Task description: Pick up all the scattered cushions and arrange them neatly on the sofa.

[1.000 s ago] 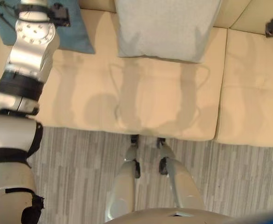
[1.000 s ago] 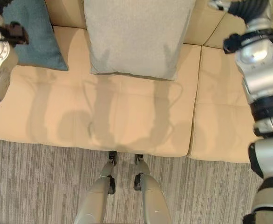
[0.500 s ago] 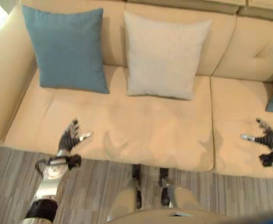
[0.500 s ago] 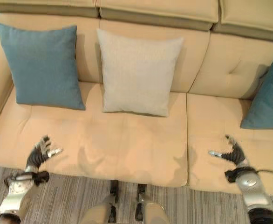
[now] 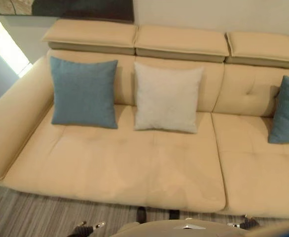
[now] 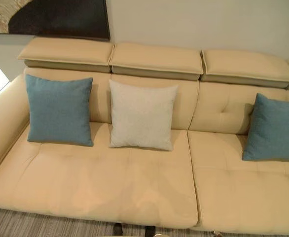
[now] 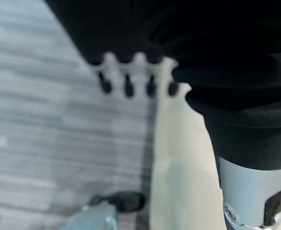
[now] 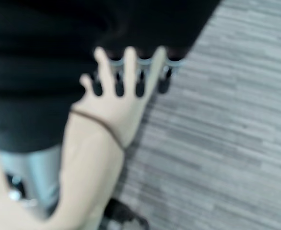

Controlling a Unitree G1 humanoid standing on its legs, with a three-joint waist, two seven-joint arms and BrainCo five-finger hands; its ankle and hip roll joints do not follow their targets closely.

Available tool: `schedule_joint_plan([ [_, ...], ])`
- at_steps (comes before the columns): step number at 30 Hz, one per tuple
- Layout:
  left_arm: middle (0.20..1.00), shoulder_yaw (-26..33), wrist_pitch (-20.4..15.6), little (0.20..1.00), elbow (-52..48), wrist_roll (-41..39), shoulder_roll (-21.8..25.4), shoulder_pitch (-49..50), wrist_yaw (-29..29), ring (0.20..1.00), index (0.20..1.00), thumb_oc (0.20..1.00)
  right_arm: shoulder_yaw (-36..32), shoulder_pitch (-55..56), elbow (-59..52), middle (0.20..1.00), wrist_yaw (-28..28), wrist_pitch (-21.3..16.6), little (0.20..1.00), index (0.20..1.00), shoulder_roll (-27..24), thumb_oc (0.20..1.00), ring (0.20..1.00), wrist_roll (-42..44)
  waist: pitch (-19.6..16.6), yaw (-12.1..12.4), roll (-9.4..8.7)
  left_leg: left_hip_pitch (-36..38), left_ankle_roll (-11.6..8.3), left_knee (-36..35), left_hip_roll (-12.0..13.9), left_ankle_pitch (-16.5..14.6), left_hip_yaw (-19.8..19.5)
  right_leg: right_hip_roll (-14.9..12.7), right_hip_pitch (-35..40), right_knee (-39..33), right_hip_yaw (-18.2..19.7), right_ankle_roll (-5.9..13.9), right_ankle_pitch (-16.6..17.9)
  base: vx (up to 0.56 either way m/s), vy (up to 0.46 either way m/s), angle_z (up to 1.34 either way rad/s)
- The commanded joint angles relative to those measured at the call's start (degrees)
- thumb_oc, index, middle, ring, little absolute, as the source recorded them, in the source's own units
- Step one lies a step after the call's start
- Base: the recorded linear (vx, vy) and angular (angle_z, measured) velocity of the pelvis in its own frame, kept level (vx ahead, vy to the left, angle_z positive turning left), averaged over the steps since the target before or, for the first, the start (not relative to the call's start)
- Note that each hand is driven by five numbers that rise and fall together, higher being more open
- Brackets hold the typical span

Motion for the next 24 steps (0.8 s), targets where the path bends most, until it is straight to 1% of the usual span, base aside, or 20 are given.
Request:
schedule_joint_plan([
  [1, 1.0, -0.12, -0.12, 1.0, -0.09, 1.58, 1.09, -2.69, 0.31, 1.0, 1.0, 1.0, 0.86, -2.05, 0.47, 1.0, -0.42, 0.4, 1.0, 1.0, -0.85, 1.0, 1.0, 2.03, 0.42, 0.63, -0.82, 1.72, -3.82, 0.5, 2.16, 2.63, 5.7, -2.62, 0.44, 0.24, -0.66, 6.19, 2.76, -0.14, -0.065, 0.01],
  [2, 1.0, 0.08, 0.67, 1.0, 1.06, 1.26, 1.58, -3.67, -0.2, 1.0, 1.0, 1.0, 1.41, -2.17, 0.56, 1.0, -0.24, 0.5, 1.0, 1.0, -0.81, 1.0, 1.0, 1.81, 0.52, 0.44, -0.77, 1.71, -4.16, 0.5, 2.47, 3.03, 5.86, -2.42, 0.53, 0.22, -0.57, 6.13, 2.69, -0.16, -0.064, 0.01],
  [4, 1.0, -0.24, 0.28, 1.0, 0.59, 0.77, 2.39, -5.21, -0.22, 1.0, 1.0, 1.0, 2.46, -2.76, 0.65, 1.0, -0.08, 0.62, 1.0, 1.0, -0.91, 1.0, 1.0, 1.31, 0.59, 0.45, -0.85, 1.34, -4.56, 0.5, 3.04, 3.94, 5.75, -1.88, 0.6, 0.19, -0.37, 5.77, 2.26, -0.16, -0.061, 0.04],
  [7, 1.0, -1.07, 0.48, 1.0, 0.87, 1.53, 2.81, -5.96, -0.91, 1.0, 1.0, 1.0, 3.32, -3.21, 0.26, 1.0, 0.27, 0.61, 1.0, 1.0, -1.28, 1.0, 1.0, 1.0, 0.23, 0.66, -1.19, 2.34, -4.27, 0.7, 3.5, 4.31, 5.96, -1.13, 0.72, 0.19, 0.36, 5.39, 1.53, -0.13, -0.064, 0.04],
  [8, 1.0, -1.59, 0.61, 1.0, 0.92, 1.72, 2.96, -6.52, -1.13, 1.0, 1.0, 1.0, 3.79, -3.53, 0.07, 1.0, 0.37, 0.6, 1.0, 1.0, -1.59, 1.0, 1.0, 0.98, 0.8, 0.72, -1.85, 1.39, -3.97, 5.0, 3.41, 2.82, 5.9, -1.45, 0.8, 0.19, 0.43, 5.06, 1.75, -0.19, -0.062, -0.03],
  [10, 1.0, -2.21, 0.72, 1.0, 1.66, 2.32, 3.12, -7.35, -1.59, 1.0, 1.0, 1.0, 4.46, -3.96, 0.26, 1.0, 0.52, 0.69, 1.0, 1.0, -2.26, 1.0, 1.0, 0.36, 2.05, 0.7, -3.15, 0.6, -3.3, 13.46, 2.73, -1.89, 5.11, -2.46, 0.83, 0.19, 0.53, 4.73, 2.68, -0.23, -0.038, 0.03],
  [11, 1.0, -2.22, 0.78, 1.0, 2.06, 2.36, 3.05, -7.37, -1.83, 1.0, 1.0, 1.0, 4.5, -4.04, 0.16, 1.0, 0.6, 0.74, 1.0, 1.0, -2.38, 1.0, 1.0, 0.11, 2.1, 0.74, -3.44, 0.89, -3.02, 15.83, 1.71, -3.22, 3.83, -2.55, 0.77, 0.19, 0.88, 4.64, 3.13, -0.17, 0.011, 0.14],
  [12, 1.0, -2.02, 1.03, 1.0, 2.78, 2.4, 2.92, -7.21, -1.99, 1.0, 1.0, 1.0, 4.47, -3.91, 0.05, 1.0, 0.79, 0.81, 1.0, 1.0, -2.55, 1.0, 1.0, -0.12, 1.94, 0.69, -3.35, 1.55, -2.76, 16.32, 1.03, -4.08, 3.06, -2.43, 0.75, 0.39, 1.17, 4.7, 3.2, -0.16, 0.064, 0.03],
  [13, 1.0, -1.44, 1.4, 1.0, 3.47, 2.14, 3.16, -7.09, -2.41, 1.0, 1.0, 1.0, 4.23, -3.5, 0.1, 1.0, 1.29, 1.12, 1.0, 1.0, -2.84, 1.0, 1.0, -0.58, 1.11, 0.05, -2.87, 3.55, -2.44, 15.93, -0.35, -5.33, 1.49, -2.08, -0.36, 1.16, 1.98, 4.8, 3.61, -0.1, 0.063, -0.11],
  [14, 1.0, -1.44, 1.4, 1.0, 3.47, 2.14, 3.14, -7.08, -2.41, 1.0, 1.0, 1.0, 4.23, -3.49, 0.1, 1.0, 1.29, 1.13, 1.0, 1.0, -2.85, 1.0, 1.0, -0.58, 1.14, 0.07, -2.83, 3.64, -2.44, 15.89, -0.31, -5.36, 1.49, -2.05, -0.3, 1.17, 1.98, 4.8, 3.59, -0.16, 0.138, -0.1],
  [15, 1.0, -3.14, 1.59, 1.0, 2.28, 2.08, 1.04, -7.91, -1.12, 1.0, 1.0, 1.0, 4.21, -3.4, 0.75, 1.0, 1.09, 1.79, 1.0, 1.0, -2.39, 1.0, 1.0, -0.73, 0.59, -0.78, -2.0, 5.89, -1.96, 13.23, -0.74, -6.18, 0.6, -1.93, -2.47, 2.85, 2.47, 4.82, 3.75, -0.09, 0.09, 0.1],
  [16, 1.0, -3.15, 1.6, 1.0, 2.27, 2.08, 1.01, -7.9, -1.11, 1.0, 1.0, 1.0, 4.21, -3.39, 0.75, 1.0, 1.09, 1.79, 1.0, 1.0, -2.41, 1.0, 1.0, -0.73, 0.61, -0.76, -1.95, 6.0, -1.97, 13.1, -0.71, -6.15, 0.61, -1.9, -2.45, 2.9, 2.48, 4.82, 3.71, -0.22, 0.207, 0.16],
  [17, 1.0, -3.73, 1.75, 1.0, 2.01, 2.28, 0.43, -8.05, -0.88, 1.0, 1.0, 1.0, 4.39, -3.3, 1.78, 1.0, 0.84, 2.14, 1.0, 1.0, -2.12, 1.0, 1.0, -1.15, 0.7, -1.66, -1.46, 7.06, -0.92, 8.41, -1.08, -6.77, 0.75, -2.55, -4.49, 3.82, 2.26, 5.5, 4.72, -0.17, 0.177, 0.22],
  [18, 1.0, -3.71, 1.81, 1.0, 2.27, 2.38, 0.3, -8.42, -0.61, 1.0, 1.0, 1.0, 4.22, -3.43, 2.21, 1.0, 0.44, 2.37, 1.0, 1.0, -1.87, 1.0, 1.0, -1.64, 0.68, -1.93, -1.28, 7.85, -0.49, 5.6, -1.56, -6.26, 0.54, -2.73, -5.46, 4.25, 2.47, 5.93, 5.5, -0.3, 0.28, 0.1],
  [19, 1.0, -3.72, 1.96, 1.0, 2.72, 2.13, 0.65, -9.12, -0.42, 1.0, 1.0, 1.0, 3.9, -3.55, 2.5, 1.0, 0.22, 2.52, 1.0, 1.0, -1.38, 1.0, 1.0, -1.6, 1.2, -2.23, -1.33, 8.12, -0.07, 2.81, -2.33, -5.23, 0.52, -3.29, -7.36, 5.02, 2.77, 6.86, 7.19, -0.18, 0.164, 0.07],
  [20, 1.0, -3.72, 1.95, 1.0, 2.73, 2.13, 0.65, -9.14, -0.43, 1.0, 1.0, 1.0, 3.9, -3.56, 2.5, 1.0, 0.21, 2.52, 1.0, 1.0, -1.38, 1.0, 1.0, -1.6, 1.19, -2.2, -1.34, 8.14, -0.06, 2.72, -2.34, -5.18, 0.55, -3.29, -7.4, 5.04, 2.8, 6.87, 7.19, -0.19, 0.151, -0.14],
  [22, 1.0, -3.84, 1.9, 1.0, 2.89, 2.2, 1.32, -9.91, -0.19, 1.0, 1.0, 1.0, 4.78, -4.22, 2.52, 1.0, 0.28, 2.77, 1.0, 1.0, -1.04, 1.0, 1.0, -2.6, 2.13, -1.93, -1.26, 8.05, 0.41, 1.74, -2.9, -4.46, 0.69, -3.95, -9.05, 6.03, 2.77, 7.49, 8.37, -0.21, 0.111, -0.32],
  [23, 1.0, -4.22, 1.96, 1.0, 2.8, 2.0, 2.35, -11.19, 0.11, 1.0, 1.0, 1.0, 5.81, -5.44, 2.5, 1.0, 0.17, 2.95, 1.0, 1.0, -0.7, 1.0, 1.0, -3.16, 3.16, -2.06, -1.14, 7.06, 1.02, 1.94, -2.78, -3.65, 0.62, -4.21, -10.88, 8.56, 4.8, 7.95, 8.39, -0.38, 0.144, -0.36],
  [24, 1.0, -4.38, 2.08, 1.0, 3.02, 2.31, 3.18, -11.98, 0.43, 1.0, 1.0, 1.0, 6.19, -5.88, 2.92, 1.0, 0.18, 3.06, 1.0, 1.0, -0.46, 1.0, 1.0, -2.91, 3.71, -1.81, -0.32, 5.9, 1.62, 2.22, -2.17, -2.61, 1.15, -3.38, -10.36, 13.88, 6.22, 7.11, 4.56, -0.3, 0.103, -0.32],
])
